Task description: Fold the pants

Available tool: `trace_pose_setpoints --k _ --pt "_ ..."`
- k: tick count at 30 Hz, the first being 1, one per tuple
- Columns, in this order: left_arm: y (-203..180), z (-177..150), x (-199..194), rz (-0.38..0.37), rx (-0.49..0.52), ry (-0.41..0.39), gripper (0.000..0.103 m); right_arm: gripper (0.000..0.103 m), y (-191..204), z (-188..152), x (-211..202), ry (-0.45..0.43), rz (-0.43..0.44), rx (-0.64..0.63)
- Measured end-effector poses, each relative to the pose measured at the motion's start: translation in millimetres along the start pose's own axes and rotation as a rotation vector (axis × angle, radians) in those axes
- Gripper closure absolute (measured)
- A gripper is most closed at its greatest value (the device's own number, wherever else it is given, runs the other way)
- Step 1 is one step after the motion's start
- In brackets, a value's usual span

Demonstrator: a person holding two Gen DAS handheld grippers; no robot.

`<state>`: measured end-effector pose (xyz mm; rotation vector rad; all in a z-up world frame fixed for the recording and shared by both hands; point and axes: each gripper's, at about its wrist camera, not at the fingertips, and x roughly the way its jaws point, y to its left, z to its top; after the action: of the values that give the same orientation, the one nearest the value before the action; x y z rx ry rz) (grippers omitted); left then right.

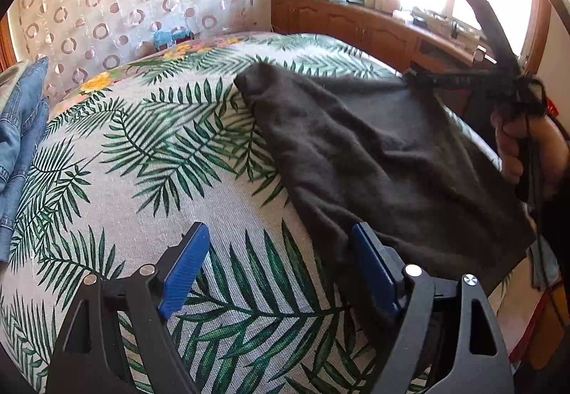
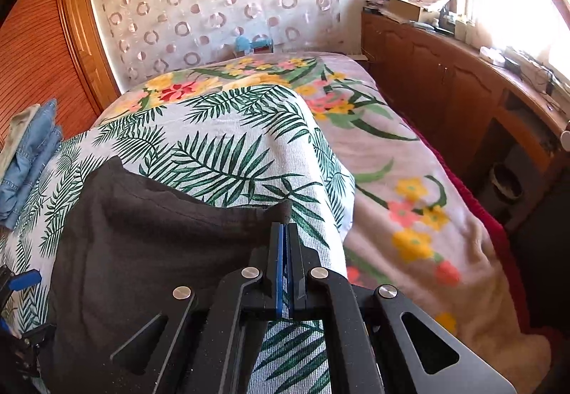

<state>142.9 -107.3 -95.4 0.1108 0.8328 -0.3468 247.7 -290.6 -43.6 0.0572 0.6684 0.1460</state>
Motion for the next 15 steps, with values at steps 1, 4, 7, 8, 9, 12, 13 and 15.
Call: trace_pose_setpoints --k 1,4,7,8,9,12,13,15 --pt "0 2 -1 -0.006 0.003 -0.011 0.02 0.102 1 0 0 0.001 -0.001 -0.004" --pt "2 19 -2 -0.007 -0.001 -0.03 0.027 0.102 1 -2 4 0.019 0.008 -0.004" --pt "3 44 -2 0.011 0.006 -0.065 0.032 0.102 -3 0 5 0.025 0.019 0.01" --pt "5 49 0 0.005 0.003 -0.067 0.033 0.102 -4 0 5 0.031 0.022 0.012" --pt "7 56 3 -0.001 -0.005 -0.065 0.038 0.102 -5 1 5 0.034 0.023 0.015" --pt "16 74 14 -0.011 -0.041 -0.058 0.05 0.102 -4 1 5 0.037 0.021 0.012" --pt "18 77 18 -0.014 -0.054 -0.052 0.052 0.102 -2 1 5 0.037 0.018 0.009" --pt "22 84 28 -0.028 -0.079 -0.039 0.053 0.102 0 2 6 0.036 0.011 0.002"
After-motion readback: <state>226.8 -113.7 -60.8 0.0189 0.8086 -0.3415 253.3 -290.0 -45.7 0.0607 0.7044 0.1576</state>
